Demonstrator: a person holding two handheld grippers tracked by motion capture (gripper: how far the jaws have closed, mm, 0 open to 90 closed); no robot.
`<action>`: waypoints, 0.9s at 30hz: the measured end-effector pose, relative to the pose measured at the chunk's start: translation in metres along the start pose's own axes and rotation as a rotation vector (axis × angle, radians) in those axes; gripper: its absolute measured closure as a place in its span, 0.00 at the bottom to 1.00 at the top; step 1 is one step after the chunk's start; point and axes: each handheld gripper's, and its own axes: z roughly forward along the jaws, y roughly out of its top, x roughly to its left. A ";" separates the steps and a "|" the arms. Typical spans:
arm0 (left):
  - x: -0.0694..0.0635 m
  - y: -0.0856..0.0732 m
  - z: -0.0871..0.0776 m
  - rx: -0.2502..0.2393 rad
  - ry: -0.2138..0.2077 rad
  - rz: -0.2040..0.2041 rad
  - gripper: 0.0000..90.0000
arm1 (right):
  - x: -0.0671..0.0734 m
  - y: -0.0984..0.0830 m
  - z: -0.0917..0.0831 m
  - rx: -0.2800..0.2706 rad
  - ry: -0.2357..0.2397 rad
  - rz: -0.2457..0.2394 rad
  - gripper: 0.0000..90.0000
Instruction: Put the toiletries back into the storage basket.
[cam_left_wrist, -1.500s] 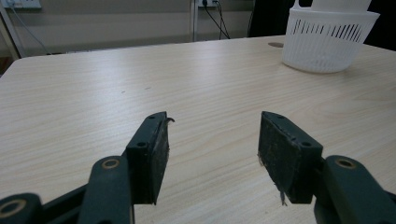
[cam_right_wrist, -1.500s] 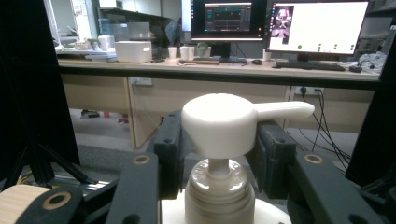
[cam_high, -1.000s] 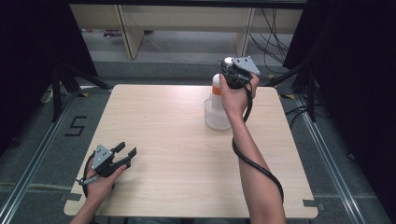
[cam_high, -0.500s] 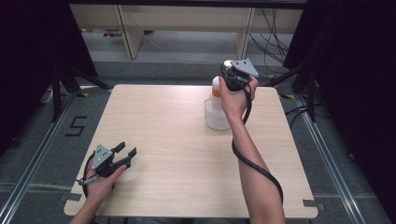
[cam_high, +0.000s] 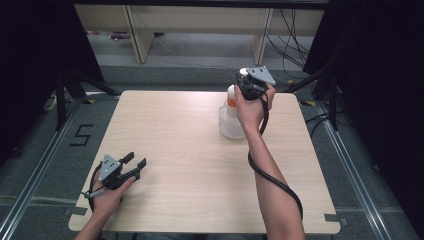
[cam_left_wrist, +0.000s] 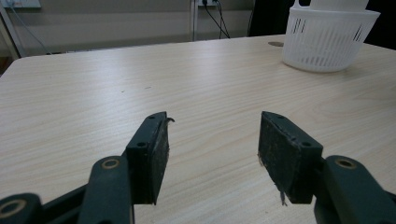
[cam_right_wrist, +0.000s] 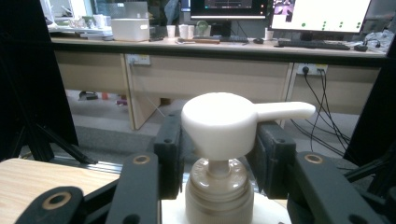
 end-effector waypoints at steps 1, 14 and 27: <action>0.000 0.000 0.000 0.000 0.000 0.000 0.47 | 0.000 0.000 0.000 0.005 0.002 -0.007 0.66; 0.000 0.000 0.000 0.000 -0.001 0.000 0.47 | 0.000 -0.009 0.004 0.025 0.004 -0.005 0.66; 0.000 0.000 0.000 -0.001 -0.001 -0.001 0.47 | -0.001 -0.016 0.008 0.047 0.004 -0.011 0.66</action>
